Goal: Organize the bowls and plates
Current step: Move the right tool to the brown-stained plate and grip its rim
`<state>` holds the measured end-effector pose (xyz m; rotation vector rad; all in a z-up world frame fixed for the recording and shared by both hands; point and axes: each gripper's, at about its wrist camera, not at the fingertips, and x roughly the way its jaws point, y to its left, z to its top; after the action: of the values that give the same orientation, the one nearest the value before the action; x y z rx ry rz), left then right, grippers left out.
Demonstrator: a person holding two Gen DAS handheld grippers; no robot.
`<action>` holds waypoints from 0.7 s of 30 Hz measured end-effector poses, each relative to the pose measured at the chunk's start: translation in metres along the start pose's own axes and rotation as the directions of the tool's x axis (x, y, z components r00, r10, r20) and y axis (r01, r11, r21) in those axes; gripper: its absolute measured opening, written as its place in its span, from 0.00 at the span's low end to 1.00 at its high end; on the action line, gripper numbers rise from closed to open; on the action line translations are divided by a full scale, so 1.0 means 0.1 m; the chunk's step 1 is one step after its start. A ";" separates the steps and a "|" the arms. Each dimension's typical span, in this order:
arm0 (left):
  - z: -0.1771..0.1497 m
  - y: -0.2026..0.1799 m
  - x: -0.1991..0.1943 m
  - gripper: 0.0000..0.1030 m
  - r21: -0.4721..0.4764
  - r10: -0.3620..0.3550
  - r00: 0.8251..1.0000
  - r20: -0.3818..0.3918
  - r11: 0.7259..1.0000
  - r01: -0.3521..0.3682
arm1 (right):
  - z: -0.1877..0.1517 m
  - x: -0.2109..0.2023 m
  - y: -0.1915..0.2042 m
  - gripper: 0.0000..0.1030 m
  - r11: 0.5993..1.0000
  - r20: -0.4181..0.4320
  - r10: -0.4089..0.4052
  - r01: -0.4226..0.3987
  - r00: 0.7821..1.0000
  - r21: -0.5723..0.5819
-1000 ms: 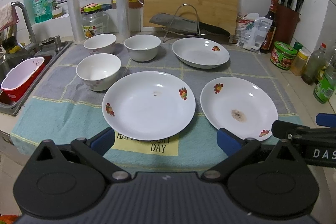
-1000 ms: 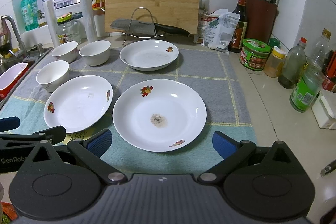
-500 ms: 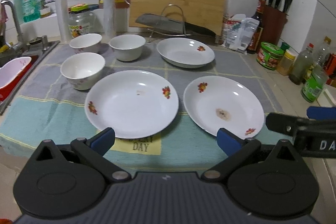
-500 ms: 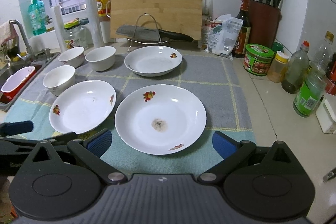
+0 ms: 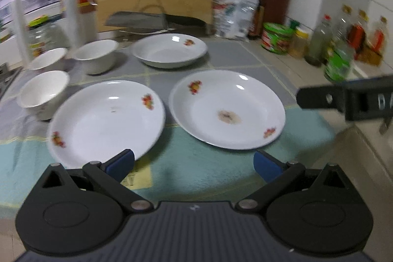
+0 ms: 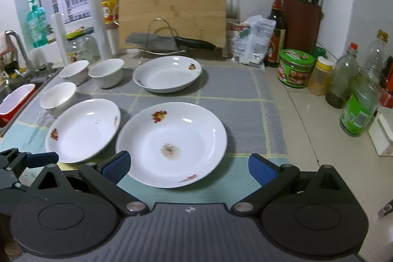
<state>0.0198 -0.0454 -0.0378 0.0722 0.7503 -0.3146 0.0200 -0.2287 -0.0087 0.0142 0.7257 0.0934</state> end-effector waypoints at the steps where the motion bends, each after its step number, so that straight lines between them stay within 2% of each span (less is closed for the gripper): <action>1: -0.02 -0.02 0.06 0.99 0.014 -0.013 1.000 -0.008 1.000 0.013 | -0.01 0.03 -0.03 1.00 1.000 -0.007 -0.006 0.006 1.000 0.005; 6: -0.10 -0.11 0.39 0.99 0.070 -0.082 0.995 -0.048 0.994 0.085 | -0.05 0.18 -0.15 1.00 0.998 -0.038 -0.055 0.056 0.998 0.026; 15: -0.06 -0.23 0.73 0.99 0.176 -0.101 0.992 -0.079 0.978 0.114 | -0.05 0.31 -0.24 1.00 0.990 -0.069 -0.123 0.128 0.990 0.062; 21: -0.03 -0.21 0.84 0.99 0.178 -0.121 0.988 -0.092 0.975 0.136 | 0.00 0.34 -0.20 1.00 0.983 -0.074 -0.160 0.166 0.984 0.077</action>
<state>0.0694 -0.0863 -0.0961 0.2123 0.8066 -0.5071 0.0470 -0.2458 -0.0317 0.0310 0.7958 -0.0935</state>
